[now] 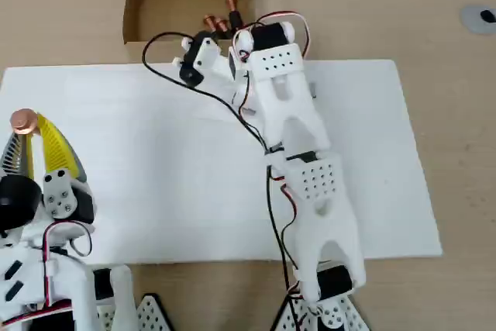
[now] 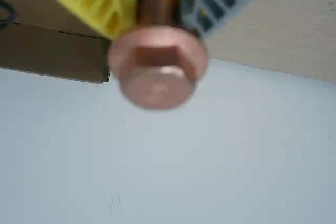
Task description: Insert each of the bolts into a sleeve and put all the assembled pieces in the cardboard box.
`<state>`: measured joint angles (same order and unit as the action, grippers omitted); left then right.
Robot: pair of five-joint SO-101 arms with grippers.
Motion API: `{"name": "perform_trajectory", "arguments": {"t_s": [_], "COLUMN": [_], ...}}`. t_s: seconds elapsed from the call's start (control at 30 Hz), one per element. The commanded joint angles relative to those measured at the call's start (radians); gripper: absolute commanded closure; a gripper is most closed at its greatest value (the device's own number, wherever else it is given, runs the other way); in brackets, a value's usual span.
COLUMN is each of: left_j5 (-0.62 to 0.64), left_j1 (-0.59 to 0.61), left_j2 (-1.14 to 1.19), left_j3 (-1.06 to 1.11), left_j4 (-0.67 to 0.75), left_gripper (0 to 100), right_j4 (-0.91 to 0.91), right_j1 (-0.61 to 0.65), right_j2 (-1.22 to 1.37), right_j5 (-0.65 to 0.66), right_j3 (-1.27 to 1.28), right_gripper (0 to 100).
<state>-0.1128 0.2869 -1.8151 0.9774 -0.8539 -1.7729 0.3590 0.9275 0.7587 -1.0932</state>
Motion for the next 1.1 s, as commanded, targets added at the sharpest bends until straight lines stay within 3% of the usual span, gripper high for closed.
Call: {"name": "perform_trajectory", "arguments": {"t_s": [0.0, 0.27, 0.57, 1.07], "left_j5": [-0.008, -0.008, -0.008, -0.008], "left_j1": [0.014, 0.014, 0.014, 0.014], "left_j2": [-0.008, -0.008, -0.008, -0.008], "left_j3": [-0.087, -0.097, -0.097, -0.097], "left_j4": [-0.028, -0.054, -0.055, -0.055], "left_gripper": [99, 99, 99, 99], "right_j4": [-0.015, -0.015, -0.015, -0.002], "right_j1": [-0.016, -0.015, -0.008, 0.062], "right_j2": [-0.048, -0.094, -0.143, -0.193], "right_j5": [-0.018, -0.012, 0.003, 0.002], "right_j3": [-0.062, 0.113, 0.182, 0.306], "right_gripper": [98.8, 97.8, 75.3, 74.9]}}
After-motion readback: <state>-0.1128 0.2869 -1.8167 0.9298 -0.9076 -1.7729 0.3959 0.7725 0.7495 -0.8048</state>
